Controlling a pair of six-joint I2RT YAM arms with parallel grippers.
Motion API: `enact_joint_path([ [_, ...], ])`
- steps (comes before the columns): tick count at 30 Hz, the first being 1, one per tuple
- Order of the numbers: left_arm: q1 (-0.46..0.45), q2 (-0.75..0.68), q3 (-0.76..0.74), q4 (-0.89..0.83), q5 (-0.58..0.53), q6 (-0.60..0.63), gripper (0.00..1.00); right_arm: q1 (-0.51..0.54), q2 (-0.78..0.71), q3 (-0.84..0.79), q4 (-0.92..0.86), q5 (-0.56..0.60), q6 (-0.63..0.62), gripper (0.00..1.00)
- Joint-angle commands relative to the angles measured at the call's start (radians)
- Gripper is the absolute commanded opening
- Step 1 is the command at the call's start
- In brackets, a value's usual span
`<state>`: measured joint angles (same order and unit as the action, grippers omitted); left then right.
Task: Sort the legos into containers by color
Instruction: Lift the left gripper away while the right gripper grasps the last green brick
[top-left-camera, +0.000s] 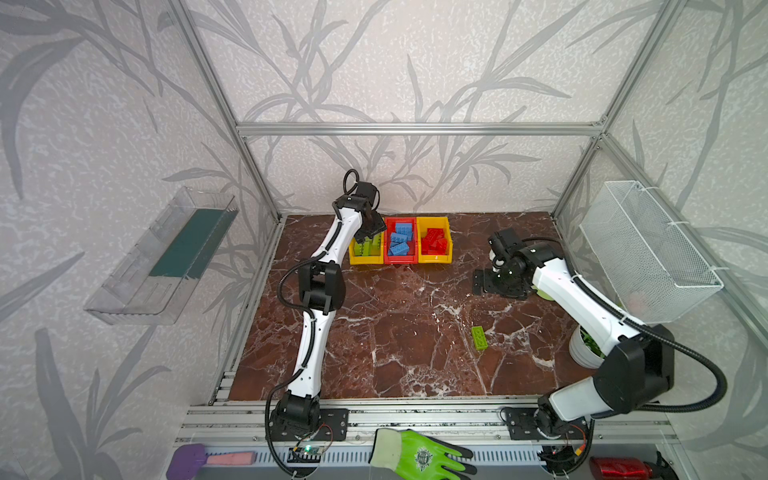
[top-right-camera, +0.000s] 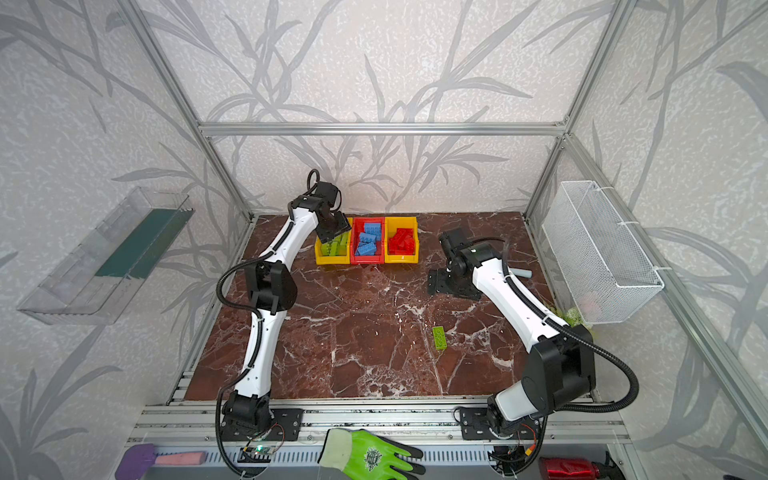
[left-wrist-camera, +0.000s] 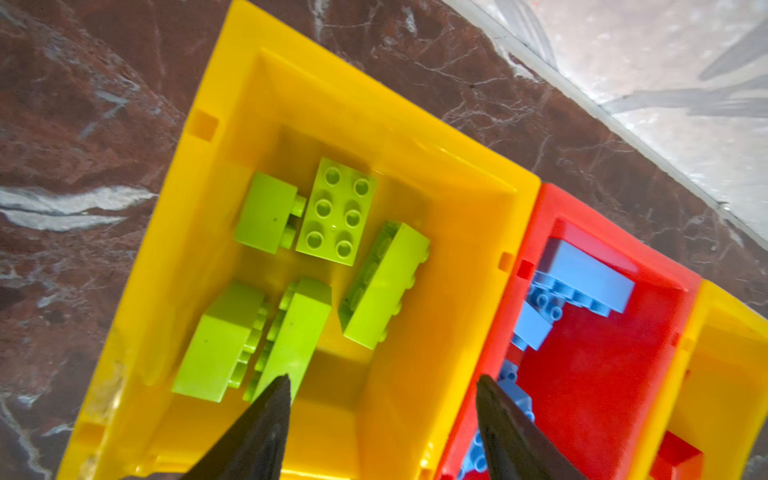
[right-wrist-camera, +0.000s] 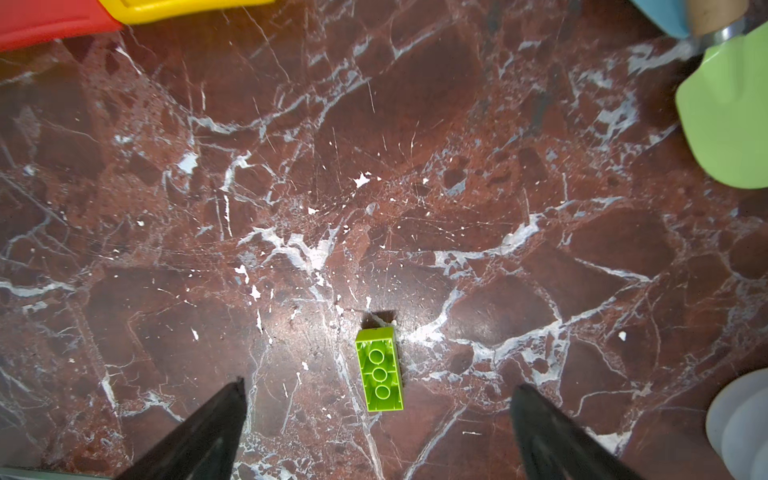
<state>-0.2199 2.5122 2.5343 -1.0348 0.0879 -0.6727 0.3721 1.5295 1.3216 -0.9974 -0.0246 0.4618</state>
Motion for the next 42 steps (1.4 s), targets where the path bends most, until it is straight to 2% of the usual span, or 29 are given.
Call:
enact_joint_path([
  [1,-0.002,-0.148,-0.066,0.012,0.049,0.030,0.71,0.012,0.020,-0.002,-0.028,-0.018,0.011,0.99],
  [5,-0.022,-0.308,-0.321,0.069,0.057,0.020,0.71,0.034,0.008,-0.047,-0.029,-0.033,0.014,0.99],
  [11,-0.033,-0.588,-0.782,0.214,0.051,-0.047,0.71,0.054,-0.041,-0.199,0.008,-0.064,0.033,0.88],
  [14,-0.033,-0.724,-0.964,0.244,0.040,-0.073,0.72,0.087,-0.065,-0.269,0.044,-0.069,0.056,0.84],
  [15,-0.035,-0.768,-1.004,0.247,0.035,-0.081,0.76,0.103,-0.068,-0.284,0.053,-0.064,0.063,0.84],
  [17,-0.035,-0.871,-1.113,0.247,0.013,-0.090,0.77,0.133,-0.066,-0.315,0.080,-0.055,0.079,0.81],
  [18,-0.034,-0.917,-1.153,0.243,-0.002,-0.094,0.81,0.143,-0.065,-0.329,0.091,-0.050,0.087,0.81],
  [21,-0.031,-1.050,-1.255,0.197,-0.089,-0.113,0.88,0.152,-0.050,-0.373,0.134,-0.043,0.108,0.78],
  [24,-0.021,-1.140,-1.299,0.142,-0.197,-0.118,0.88,0.152,-0.027,-0.402,0.177,-0.052,0.109,0.73],
  [28,0.028,-1.158,-1.282,0.139,-0.255,-0.034,0.90,0.154,0.018,-0.422,0.224,-0.055,0.118,0.65],
  [31,0.088,-1.083,-1.210,0.141,-0.252,0.015,0.90,0.159,0.047,-0.428,0.251,-0.042,0.129,0.62],
  [42,0.205,-0.741,-0.926,0.133,-0.158,0.118,0.90,0.208,0.198,-0.290,0.233,-0.059,0.165,0.36],
])
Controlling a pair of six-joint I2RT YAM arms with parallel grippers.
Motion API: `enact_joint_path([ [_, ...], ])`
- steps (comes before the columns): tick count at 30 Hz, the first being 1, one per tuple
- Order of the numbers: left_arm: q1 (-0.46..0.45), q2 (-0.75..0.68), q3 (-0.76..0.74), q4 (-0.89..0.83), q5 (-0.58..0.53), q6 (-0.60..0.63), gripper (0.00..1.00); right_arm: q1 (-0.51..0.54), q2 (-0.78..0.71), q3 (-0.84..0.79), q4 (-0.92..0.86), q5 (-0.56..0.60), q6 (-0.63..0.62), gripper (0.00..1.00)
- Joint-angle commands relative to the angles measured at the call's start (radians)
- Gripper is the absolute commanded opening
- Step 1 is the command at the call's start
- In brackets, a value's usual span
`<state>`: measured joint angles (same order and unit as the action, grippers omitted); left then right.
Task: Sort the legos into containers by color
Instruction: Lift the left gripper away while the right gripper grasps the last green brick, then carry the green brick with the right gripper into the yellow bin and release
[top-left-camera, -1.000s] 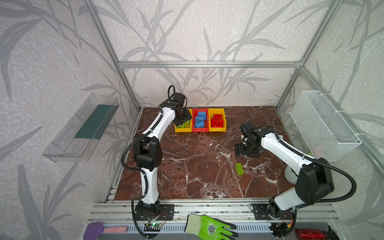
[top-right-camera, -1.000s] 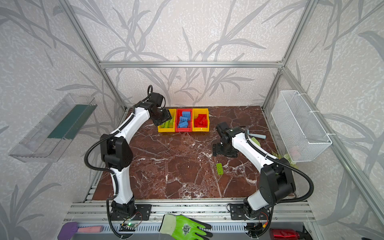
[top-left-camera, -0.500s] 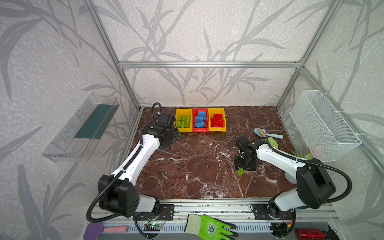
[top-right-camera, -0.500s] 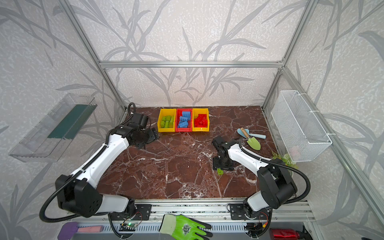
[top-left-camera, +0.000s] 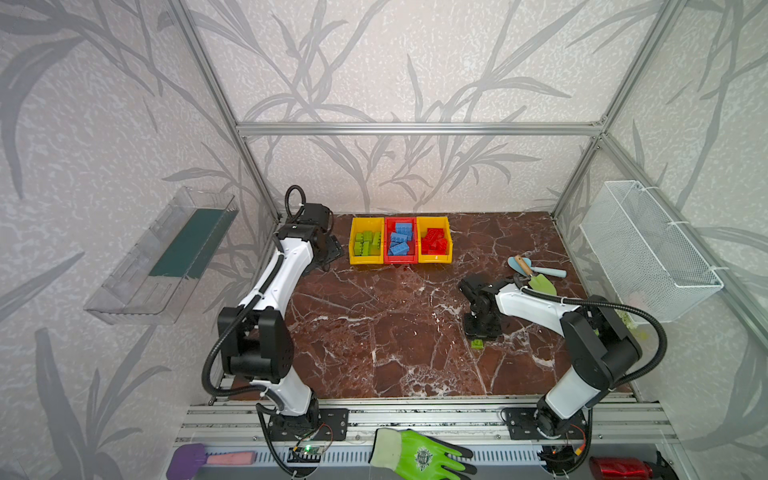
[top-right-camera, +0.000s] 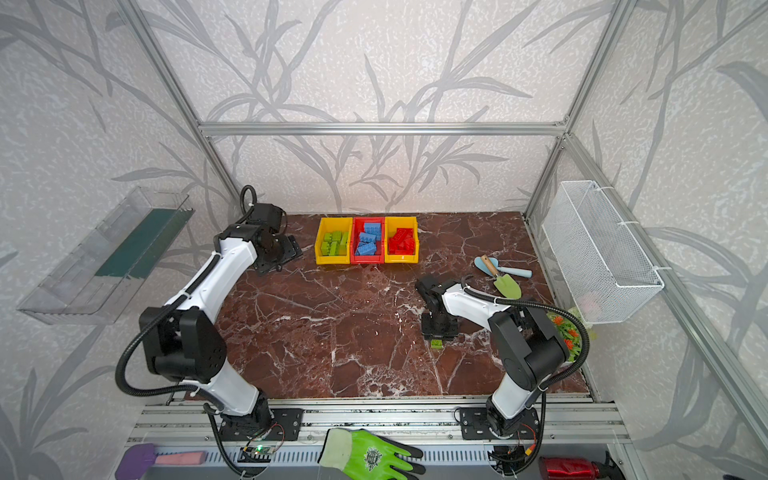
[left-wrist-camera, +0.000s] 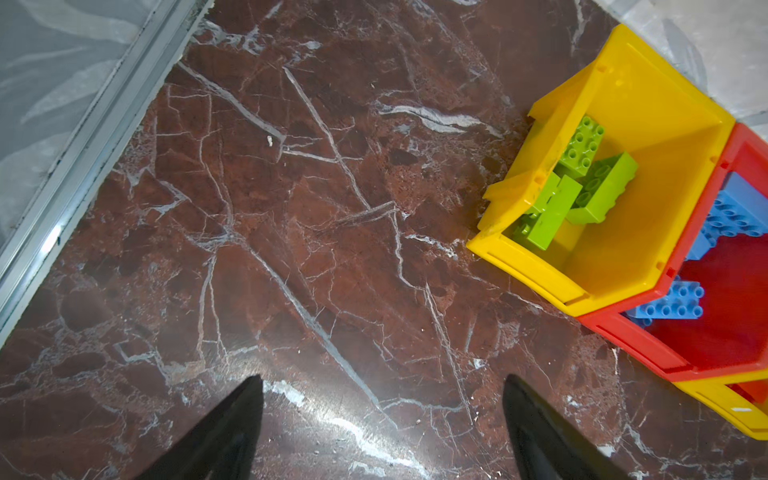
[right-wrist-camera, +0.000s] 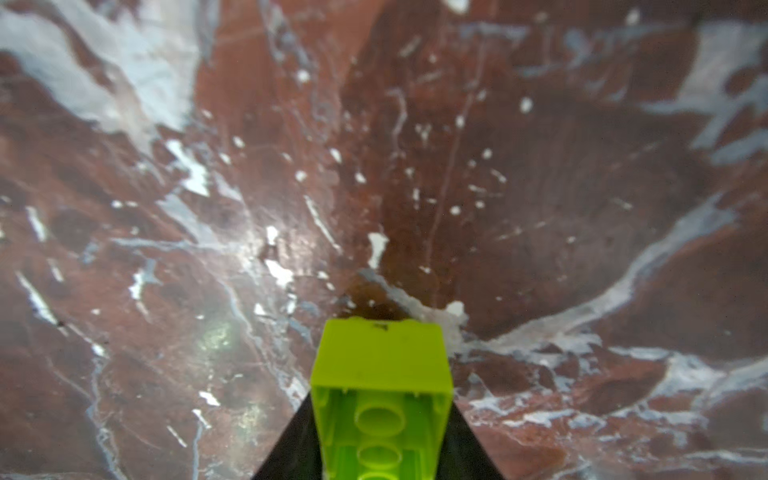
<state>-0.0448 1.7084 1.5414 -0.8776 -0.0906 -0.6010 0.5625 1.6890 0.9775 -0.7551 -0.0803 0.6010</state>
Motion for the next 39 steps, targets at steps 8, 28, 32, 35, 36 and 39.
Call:
enact_joint_path([
  [8,0.081,0.175,0.138,-0.025,0.102,0.041,0.89,0.055,0.147,0.322,0.013,-0.117,0.023,0.26],
  [28,0.103,-0.072,-0.111,-0.045,0.122,0.004,0.89,0.050,0.801,1.411,0.150,-0.468,-0.030,0.25],
  [32,0.115,-0.119,-0.133,-0.045,0.108,-0.007,0.89,0.049,0.929,1.623,0.161,-0.443,-0.068,0.25],
  [35,0.121,-0.125,-0.119,-0.056,0.105,-0.004,0.89,0.045,1.002,1.724,0.187,-0.406,-0.095,0.26],
  [36,0.123,-0.128,-0.116,-0.058,0.103,-0.001,0.89,0.043,1.018,1.740,0.206,-0.406,-0.093,0.26],
  [39,0.125,-0.137,-0.109,-0.061,0.098,0.007,0.89,0.041,1.061,1.768,0.260,-0.404,-0.102,0.26],
])
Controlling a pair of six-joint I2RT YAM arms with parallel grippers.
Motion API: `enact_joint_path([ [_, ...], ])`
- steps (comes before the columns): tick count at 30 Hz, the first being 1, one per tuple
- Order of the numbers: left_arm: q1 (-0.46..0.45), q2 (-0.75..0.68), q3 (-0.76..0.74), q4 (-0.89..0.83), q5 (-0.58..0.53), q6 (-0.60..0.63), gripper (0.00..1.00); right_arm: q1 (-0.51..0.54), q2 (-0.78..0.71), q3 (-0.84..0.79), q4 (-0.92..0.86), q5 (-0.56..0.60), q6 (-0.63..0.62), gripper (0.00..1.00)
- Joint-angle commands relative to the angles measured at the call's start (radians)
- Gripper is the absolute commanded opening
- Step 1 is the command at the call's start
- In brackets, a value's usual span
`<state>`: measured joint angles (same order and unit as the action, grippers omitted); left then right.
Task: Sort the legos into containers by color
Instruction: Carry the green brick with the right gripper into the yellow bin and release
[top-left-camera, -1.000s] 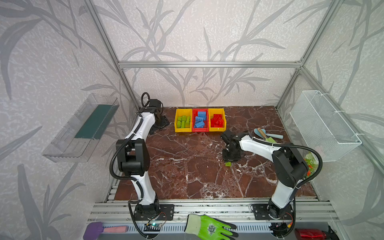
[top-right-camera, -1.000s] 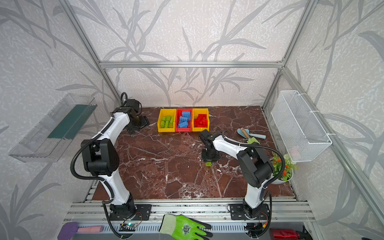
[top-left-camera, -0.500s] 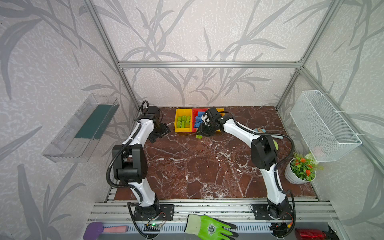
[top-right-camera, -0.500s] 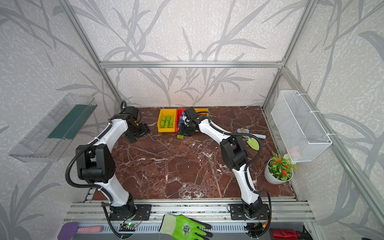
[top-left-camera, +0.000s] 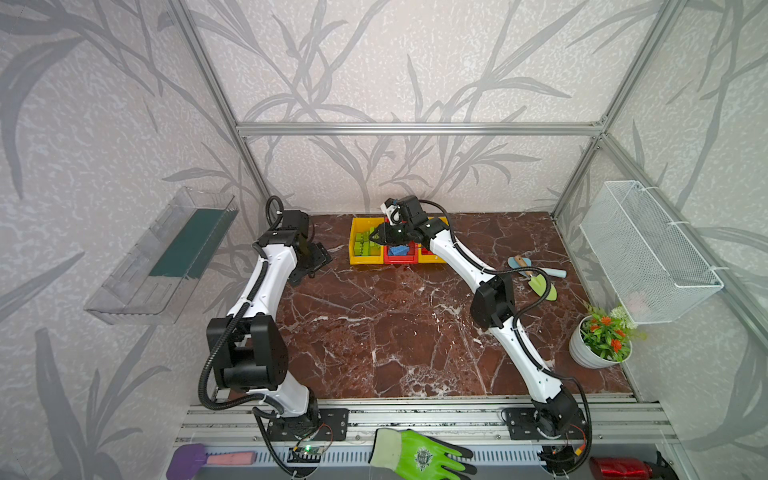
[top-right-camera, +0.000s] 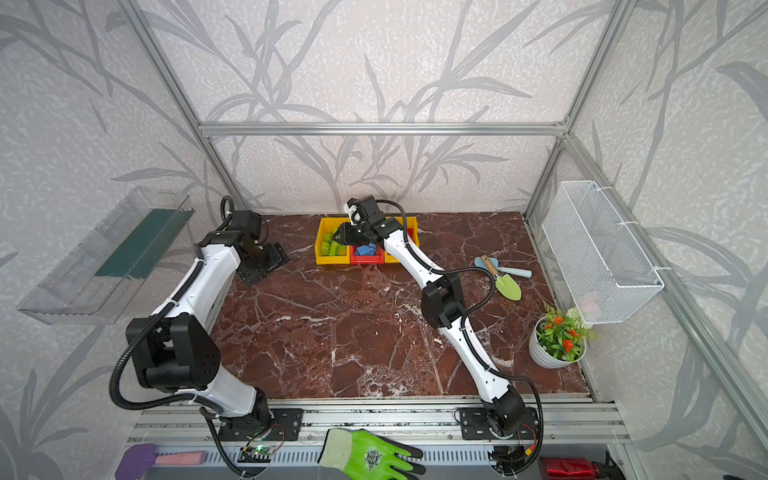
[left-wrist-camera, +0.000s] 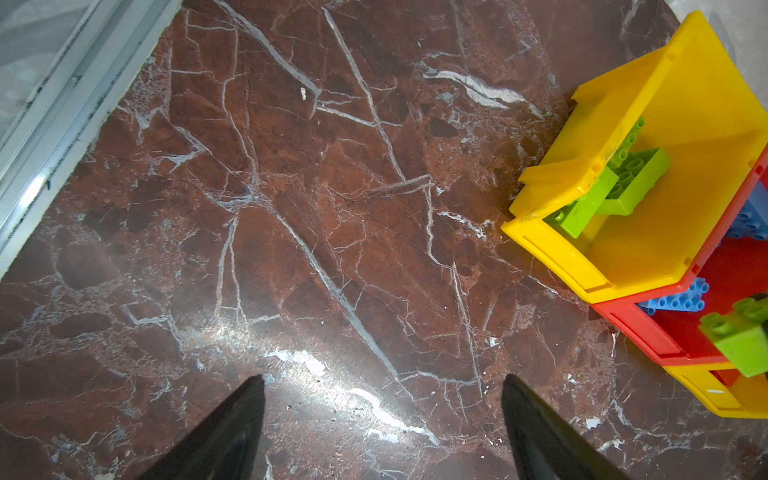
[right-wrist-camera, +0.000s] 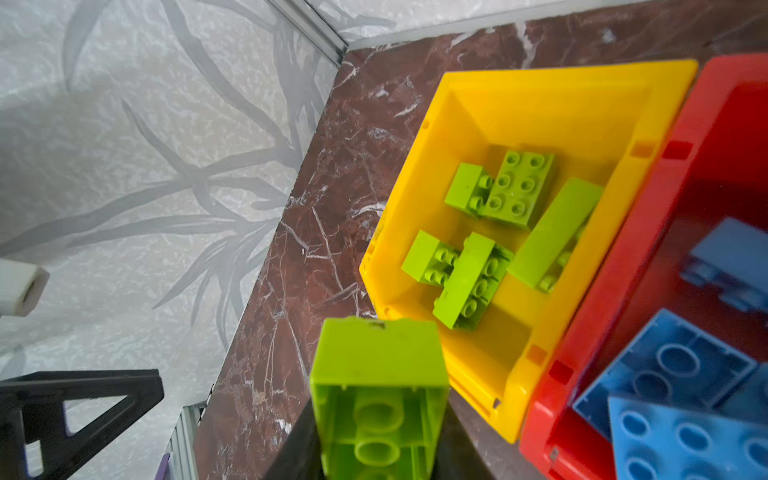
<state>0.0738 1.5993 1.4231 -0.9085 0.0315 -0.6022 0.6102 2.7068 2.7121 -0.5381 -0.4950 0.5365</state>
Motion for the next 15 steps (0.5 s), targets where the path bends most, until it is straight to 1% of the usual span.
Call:
enact_joint_path([
  [1,0.008,-0.032,0.008,-0.031,-0.026,0.012,0.89,-0.004,0.047,0.034,0.056,0.018,-0.054,0.26],
  [5,0.012,-0.042,0.012,-0.034,-0.033,0.028,0.89,0.011,0.047,0.015,0.105,0.063,-0.130,0.27],
  [8,0.019,-0.042,0.016,-0.035,-0.032,0.032,0.89,0.012,0.066,0.020,0.149,0.093,-0.151,0.28],
  [12,0.021,-0.038,0.022,-0.038,-0.025,0.036,0.89,0.012,0.116,0.073,0.179,0.127,-0.180,0.29],
  [15,0.024,-0.040,0.022,-0.044,-0.028,0.036,0.89,0.014,0.143,0.092,0.206,0.134,-0.186,0.33],
])
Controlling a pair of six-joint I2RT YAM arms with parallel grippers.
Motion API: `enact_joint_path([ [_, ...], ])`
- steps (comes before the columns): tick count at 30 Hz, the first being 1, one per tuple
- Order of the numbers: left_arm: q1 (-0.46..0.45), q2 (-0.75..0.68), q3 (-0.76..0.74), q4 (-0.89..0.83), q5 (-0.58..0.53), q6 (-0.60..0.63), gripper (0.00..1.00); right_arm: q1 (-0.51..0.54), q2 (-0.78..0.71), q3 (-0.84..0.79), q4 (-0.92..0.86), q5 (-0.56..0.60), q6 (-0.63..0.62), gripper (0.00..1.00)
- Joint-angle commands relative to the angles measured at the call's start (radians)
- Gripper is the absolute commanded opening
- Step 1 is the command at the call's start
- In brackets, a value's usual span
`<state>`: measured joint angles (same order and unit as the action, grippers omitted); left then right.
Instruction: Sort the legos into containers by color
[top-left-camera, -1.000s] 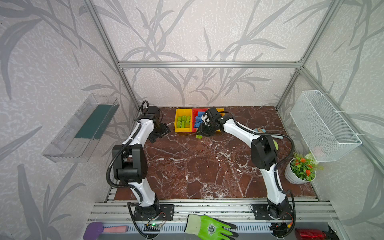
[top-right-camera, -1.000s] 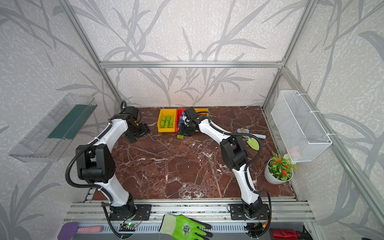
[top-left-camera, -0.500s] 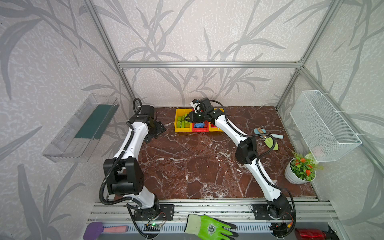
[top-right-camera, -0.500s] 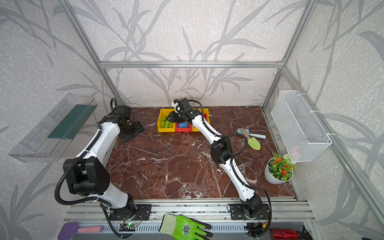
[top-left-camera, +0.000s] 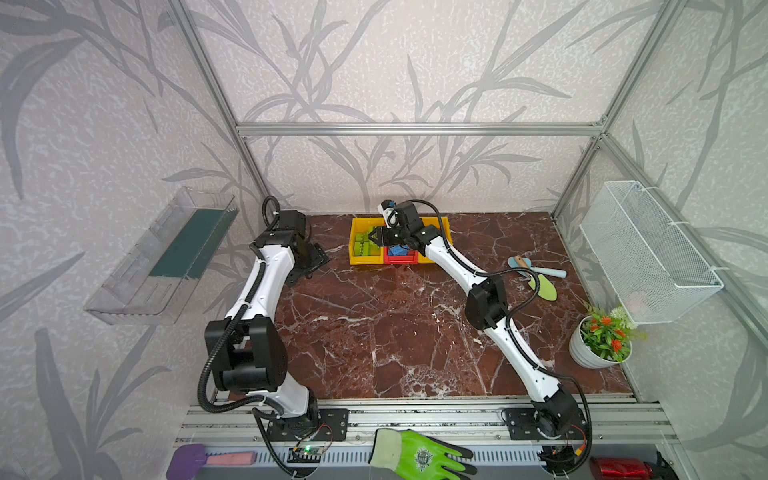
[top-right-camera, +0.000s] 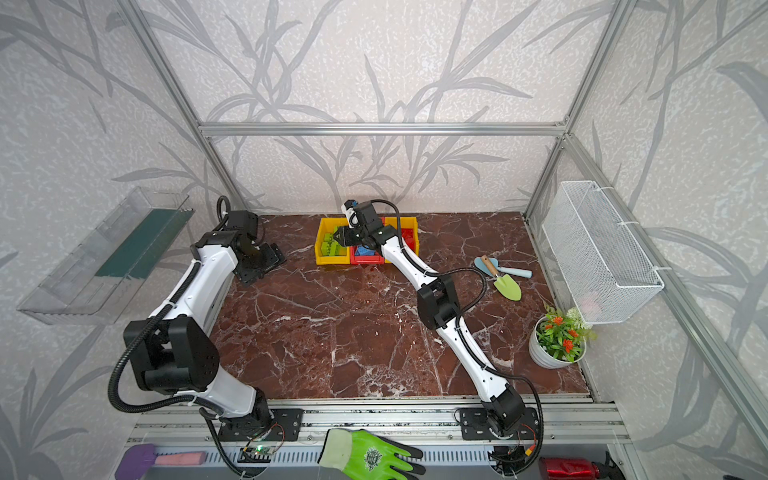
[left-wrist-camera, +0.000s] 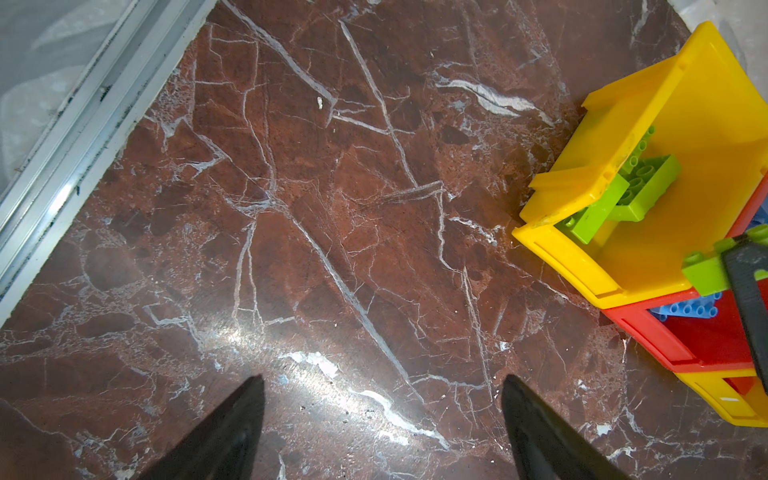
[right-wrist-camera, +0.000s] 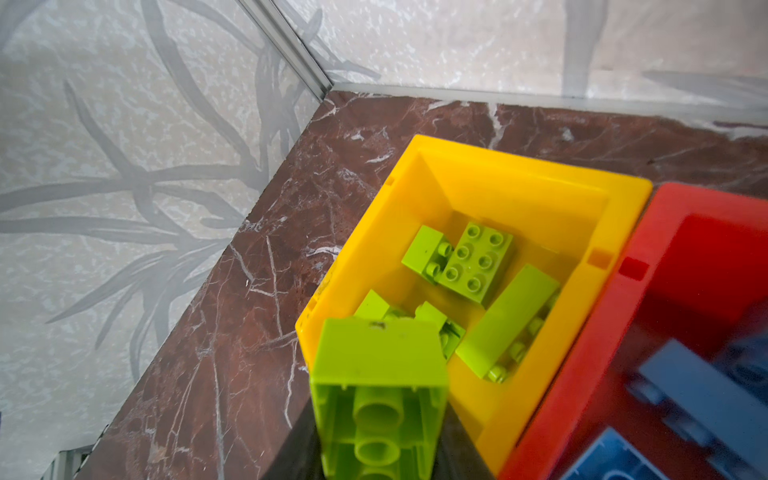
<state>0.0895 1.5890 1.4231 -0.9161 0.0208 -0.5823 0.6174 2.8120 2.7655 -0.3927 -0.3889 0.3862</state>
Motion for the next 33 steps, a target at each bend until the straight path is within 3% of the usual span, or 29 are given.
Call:
enact_joint_path([
  [1,0.009,-0.029,0.022,-0.039,-0.018,0.019,0.89,0.007,0.042,0.039,0.069,0.032,-0.038,0.37],
  [5,0.013,-0.034,0.024,-0.041,-0.012,0.022,0.90,0.013,0.055,0.053,0.090,0.030,-0.049,0.89],
  [7,0.013,-0.035,0.029,-0.041,-0.012,0.019,0.90,0.017,0.048,0.060,0.107,0.027,-0.056,0.99],
  [16,0.014,-0.087,-0.004,0.064,-0.009,0.023,0.90,0.028,-0.070,0.063,0.133,0.044,-0.062,0.99],
  [21,0.014,-0.203,-0.118,0.218,-0.086,0.078,0.91,0.029,-0.216,-0.069,0.059,0.034,-0.129,0.99],
  [27,0.014,-0.271,-0.232,0.292,-0.268,0.198,0.93,0.030,-0.594,-0.665,0.171,0.130,-0.248,0.99],
  [29,0.014,-0.319,-0.323,0.375,-0.323,0.220,0.93,0.020,-0.744,-0.899,0.224,0.192,-0.280,0.99],
  [33,0.005,-0.472,-0.547,0.613,-0.329,0.241,0.94,-0.038,-1.018,-1.301,0.303,0.270,-0.283,0.99],
])
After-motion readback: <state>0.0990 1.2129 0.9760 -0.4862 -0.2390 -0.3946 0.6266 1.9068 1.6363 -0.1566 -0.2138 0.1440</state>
